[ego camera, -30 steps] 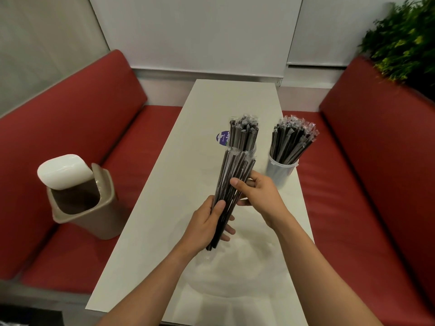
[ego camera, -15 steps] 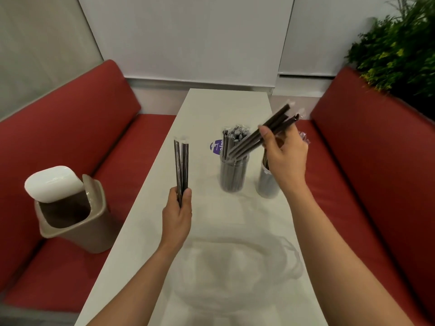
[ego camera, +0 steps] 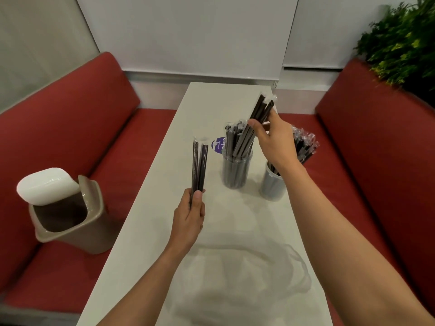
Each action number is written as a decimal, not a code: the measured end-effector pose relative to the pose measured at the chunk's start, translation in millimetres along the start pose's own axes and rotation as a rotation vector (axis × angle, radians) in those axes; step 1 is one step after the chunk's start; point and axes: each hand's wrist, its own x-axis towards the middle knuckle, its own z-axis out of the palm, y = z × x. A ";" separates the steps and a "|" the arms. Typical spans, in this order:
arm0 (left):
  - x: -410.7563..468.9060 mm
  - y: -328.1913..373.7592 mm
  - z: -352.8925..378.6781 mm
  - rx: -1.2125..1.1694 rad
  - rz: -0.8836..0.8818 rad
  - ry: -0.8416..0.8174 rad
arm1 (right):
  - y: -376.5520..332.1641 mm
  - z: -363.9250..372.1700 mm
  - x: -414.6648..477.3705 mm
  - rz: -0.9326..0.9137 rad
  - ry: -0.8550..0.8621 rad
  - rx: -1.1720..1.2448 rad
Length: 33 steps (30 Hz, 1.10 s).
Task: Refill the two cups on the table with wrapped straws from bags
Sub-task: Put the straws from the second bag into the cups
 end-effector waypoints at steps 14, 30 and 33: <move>13.3 -1.5 6.1 -0.004 -0.019 -0.031 | -1.4 1.1 22.5 0.030 -0.167 -0.054; 8.7 -0.7 5.9 -0.005 -0.025 -0.047 | 2.7 -0.1 27.4 0.008 -0.231 -0.018; 12.6 0.8 7.4 0.000 -0.027 -0.045 | 3.0 -2.0 28.3 0.008 -0.238 0.002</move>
